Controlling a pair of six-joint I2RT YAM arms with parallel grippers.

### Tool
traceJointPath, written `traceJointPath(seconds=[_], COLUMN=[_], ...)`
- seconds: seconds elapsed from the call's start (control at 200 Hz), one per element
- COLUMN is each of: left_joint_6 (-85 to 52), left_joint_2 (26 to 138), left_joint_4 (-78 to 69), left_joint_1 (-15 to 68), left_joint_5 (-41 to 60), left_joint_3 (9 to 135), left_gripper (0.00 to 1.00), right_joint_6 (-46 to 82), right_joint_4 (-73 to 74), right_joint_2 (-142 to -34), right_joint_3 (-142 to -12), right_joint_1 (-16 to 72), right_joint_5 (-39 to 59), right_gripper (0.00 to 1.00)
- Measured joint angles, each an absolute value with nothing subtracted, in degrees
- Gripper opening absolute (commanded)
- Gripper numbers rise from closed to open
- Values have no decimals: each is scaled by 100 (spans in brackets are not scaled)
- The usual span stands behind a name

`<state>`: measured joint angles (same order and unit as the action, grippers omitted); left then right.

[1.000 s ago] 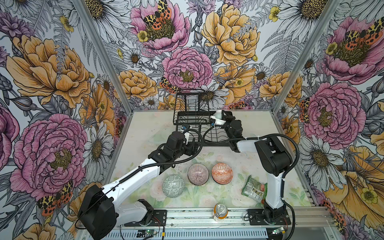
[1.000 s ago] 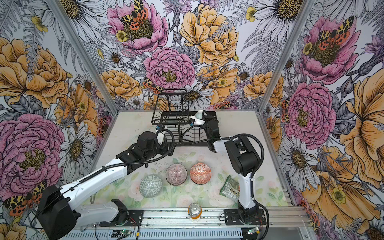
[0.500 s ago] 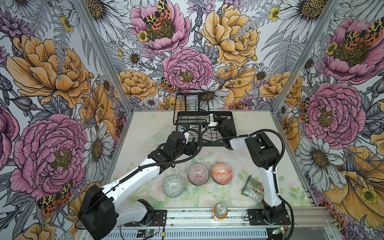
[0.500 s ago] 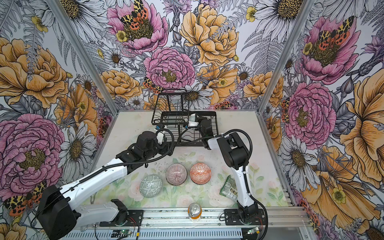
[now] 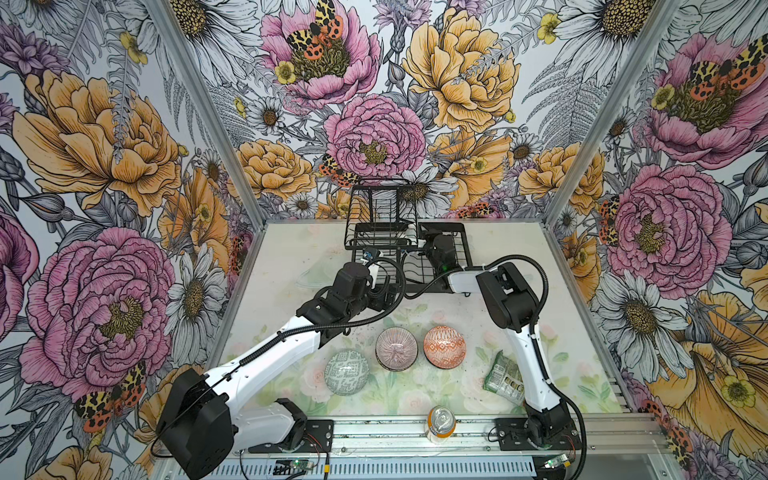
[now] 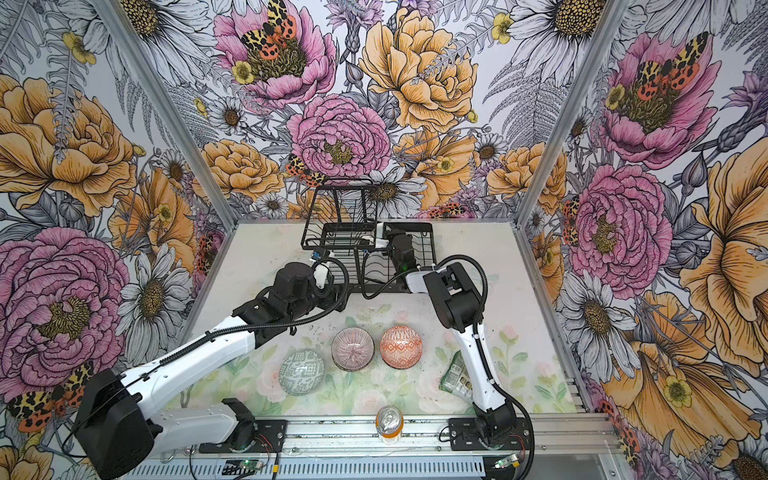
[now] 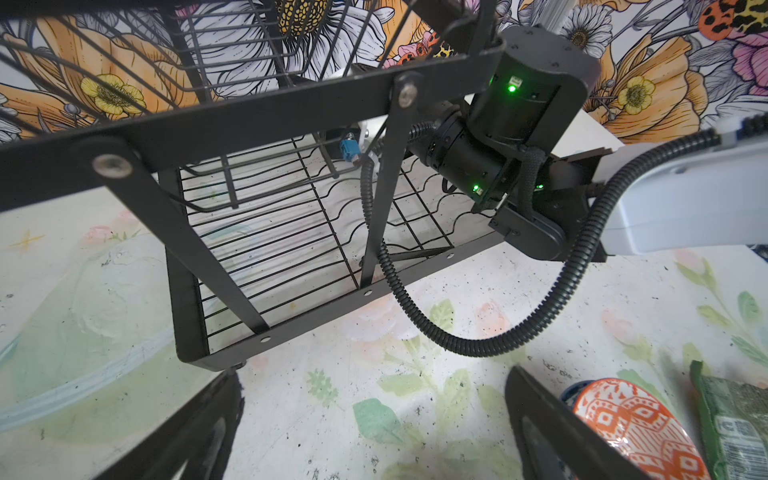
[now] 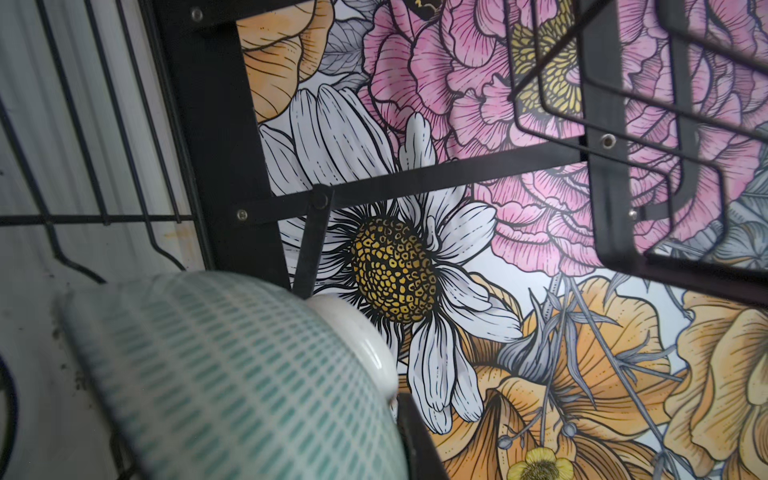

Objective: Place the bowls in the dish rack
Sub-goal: 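Lower the bowl upright into a rack slot with the right gripper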

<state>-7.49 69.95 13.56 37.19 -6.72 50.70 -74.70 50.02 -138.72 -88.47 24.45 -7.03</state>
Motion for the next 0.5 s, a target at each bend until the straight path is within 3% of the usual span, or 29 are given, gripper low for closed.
traceJointPath(seconds=[0.495], left_joint_6=[-751], left_joint_2=[6995], left_joint_4=[1337], left_joint_1=[3719], left_joint_5=[-631], left_joint_3=[5057], left_gripper=[99], right_joint_6=[-7461], right_joint_4=[5192], right_joint_2=[-14302], right_joint_3=[-9428], right_joint_1=[2473], right_joint_5=[-882], right_gripper=[0])
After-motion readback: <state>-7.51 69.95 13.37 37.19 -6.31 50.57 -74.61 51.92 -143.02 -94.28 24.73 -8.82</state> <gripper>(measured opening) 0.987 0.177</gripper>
